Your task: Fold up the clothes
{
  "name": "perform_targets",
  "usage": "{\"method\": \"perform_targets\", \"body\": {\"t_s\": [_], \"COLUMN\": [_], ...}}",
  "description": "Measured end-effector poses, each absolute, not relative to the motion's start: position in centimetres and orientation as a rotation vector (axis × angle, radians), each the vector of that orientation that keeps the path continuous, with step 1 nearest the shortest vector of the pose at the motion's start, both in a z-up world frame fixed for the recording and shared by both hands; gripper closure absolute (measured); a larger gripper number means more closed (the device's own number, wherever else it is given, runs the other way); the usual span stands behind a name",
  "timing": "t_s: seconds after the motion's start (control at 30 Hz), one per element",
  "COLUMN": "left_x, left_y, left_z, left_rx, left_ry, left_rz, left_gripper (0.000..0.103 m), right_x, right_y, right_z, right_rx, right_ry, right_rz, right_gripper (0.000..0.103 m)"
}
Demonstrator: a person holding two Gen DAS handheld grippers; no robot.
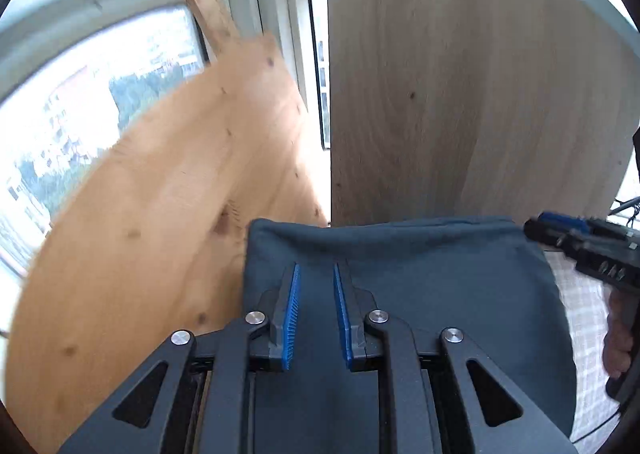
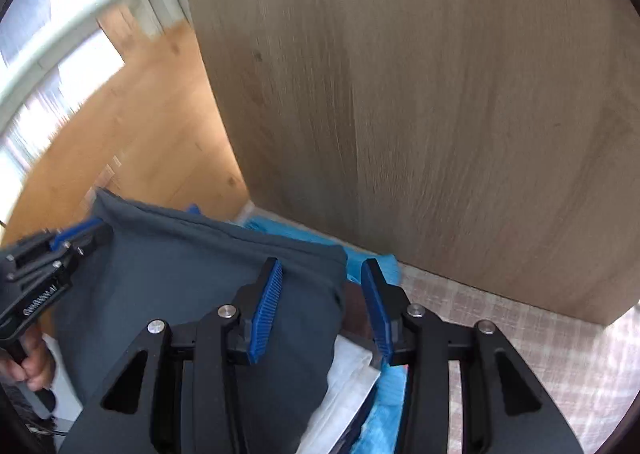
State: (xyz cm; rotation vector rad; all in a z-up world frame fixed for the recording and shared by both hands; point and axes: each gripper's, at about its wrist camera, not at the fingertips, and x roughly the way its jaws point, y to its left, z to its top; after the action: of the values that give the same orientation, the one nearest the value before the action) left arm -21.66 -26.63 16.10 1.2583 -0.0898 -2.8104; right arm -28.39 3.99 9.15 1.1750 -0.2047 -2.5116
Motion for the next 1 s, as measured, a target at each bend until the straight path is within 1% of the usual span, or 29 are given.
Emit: {"method": "perform_targets", "body": {"t_s": [0.07, 0.13, 0.17, 0.23, 0.27, 0.3, 0.33, 0.37, 0.4, 0.43, 0.53, 0.6, 0.67, 0.77, 0.83, 1.0], "left_x": [-18.8, -15.9, -14.5, -11.4, -9.9, -8.3, -6.9, -5.4, -4.2, -2.9, 0.0, 2.1, 3.3, 4.4, 5.5, 7.6], "left_y": [-26.3, -26.0, -25.8, -25.2, -24.8, -24.5, -24.1, -23.8, -23.4, -23.0, -21.8, -21.2, -20.8, -20.1, -20.0, -21.4], "left_z": [17.2, 17.7, 17.7, 17.4, 17.2, 17.0, 16.9, 16.9, 16.7, 16.5, 15.3, 15.6, 14.7, 13.2, 13.0, 12.9], "left_rx": [1.232, 1.233, 1.235, 1.236, 1.236, 1.237, 1.231, 1.224, 1.211, 1.197, 1.179, 1.180, 1.217, 1.275, 1.264, 1.247], "left_ry": [-0.110, -0.086, -0.066, -0.047, -0.038, -0.029, -0.011, 0.008, 0.027, 0.045, 0.091, 0.120, 0.162, 0.096, 0.079, 0.192], "left_rz": [-2.849, -2.879, -2.892, -2.892, -2.891, -2.891, -2.897, -2.904, -2.908, -2.911, -2.905, -2.888, -2.871, -2.817, -2.787, -2.707], "left_gripper": [0.081, 0.069, 0.067, 0.054, 0.052, 0.049, 0.047, 0.044, 0.038, 0.033, 0.030, 0.028, 0.028, 0.028, 0.028, 0.028], "right_x": [-25.3, -21.8, -19.9, -16.2, -14.5, -12.9, -11.5, -10.1, -8.7, -7.6, -4.3, -2.9, -1.2, 1.6, 3.3, 6.4], "right_y": [4.5, 4.8, 5.0, 5.2, 5.2, 4.6, 4.5, 4.6, 4.7, 4.6, 5.0, 5.6, 5.8, 6.0, 6.4, 7.4], "right_z": [11.3, 12.6, 13.0, 13.4, 13.4, 13.4, 13.3, 13.3, 13.2, 13.2, 13.4, 13.2, 13.0, 12.5, 12.0, 10.5], "right_rx": [1.081, 1.022, 0.999, 0.976, 0.969, 0.971, 0.982, 0.995, 1.008, 1.017, 1.056, 1.085, 1.096, 1.109, 1.125, 1.173], "right_ry": [-0.218, -0.224, -0.223, -0.207, -0.204, -0.204, -0.199, -0.191, -0.184, -0.171, -0.145, -0.146, -0.123, -0.060, -0.044, 0.011], "right_rz": [-2.478, -2.436, -2.420, -2.418, -2.424, -2.421, -2.422, -2.426, -2.430, -2.437, -2.457, -2.462, -2.500, -2.571, -2.581, -2.610], "right_gripper": [0.062, 0.062, 0.062, 0.062, 0.060, 0.054, 0.052, 0.052, 0.052, 0.052, 0.050, 0.047, 0.046, 0.046, 0.046, 0.042]}}
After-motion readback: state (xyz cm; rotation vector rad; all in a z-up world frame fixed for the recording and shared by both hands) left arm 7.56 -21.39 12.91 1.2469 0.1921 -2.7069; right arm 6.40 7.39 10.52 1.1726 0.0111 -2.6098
